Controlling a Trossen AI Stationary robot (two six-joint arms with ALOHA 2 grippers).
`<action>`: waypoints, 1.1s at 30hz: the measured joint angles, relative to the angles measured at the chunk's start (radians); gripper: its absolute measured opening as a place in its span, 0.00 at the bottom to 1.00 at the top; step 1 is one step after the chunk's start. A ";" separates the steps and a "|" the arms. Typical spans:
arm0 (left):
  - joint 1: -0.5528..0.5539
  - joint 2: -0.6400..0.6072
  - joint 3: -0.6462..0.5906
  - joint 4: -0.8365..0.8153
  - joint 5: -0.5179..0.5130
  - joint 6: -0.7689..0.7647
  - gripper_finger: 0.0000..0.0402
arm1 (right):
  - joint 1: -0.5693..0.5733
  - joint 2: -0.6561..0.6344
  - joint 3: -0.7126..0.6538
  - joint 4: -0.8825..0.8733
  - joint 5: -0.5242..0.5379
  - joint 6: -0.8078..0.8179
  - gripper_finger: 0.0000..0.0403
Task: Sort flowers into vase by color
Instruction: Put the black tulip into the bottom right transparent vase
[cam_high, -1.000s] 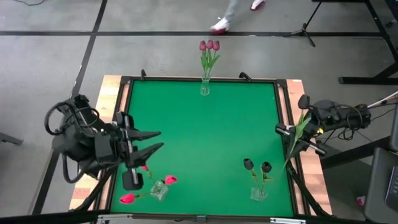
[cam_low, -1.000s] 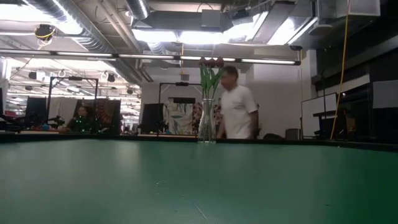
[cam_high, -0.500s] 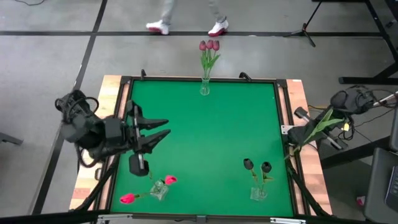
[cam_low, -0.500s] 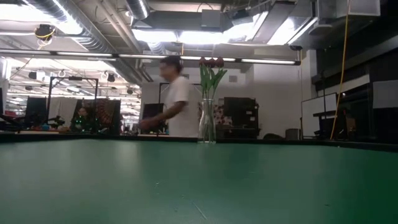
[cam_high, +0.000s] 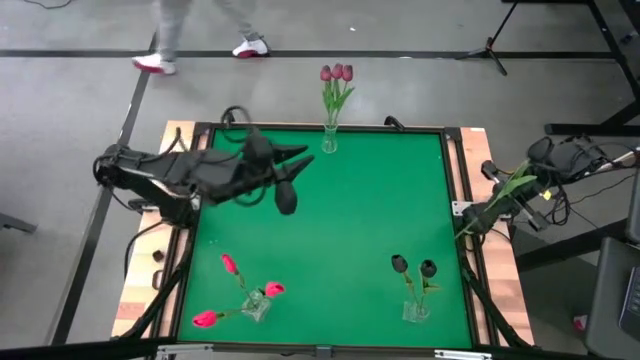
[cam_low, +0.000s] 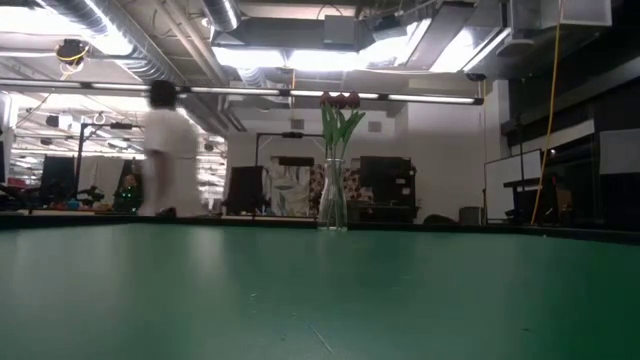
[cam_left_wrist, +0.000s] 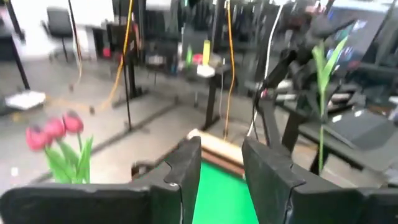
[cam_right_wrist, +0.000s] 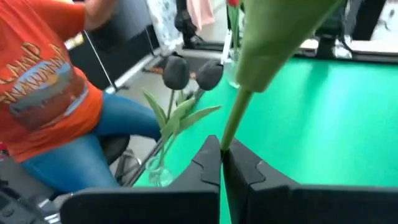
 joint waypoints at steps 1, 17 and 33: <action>0.021 0.004 0.000 -0.033 0.028 -0.034 0.29 | 0.000 -0.027 -0.032 0.025 -0.001 0.000 0.00; 0.085 0.027 -0.330 0.168 0.137 -0.097 0.29 | 0.001 -0.198 -0.542 0.479 -0.127 0.128 0.00; 0.090 0.026 -0.549 0.457 0.137 -0.168 0.29 | 0.001 -0.161 -0.529 0.733 -0.286 -0.004 0.00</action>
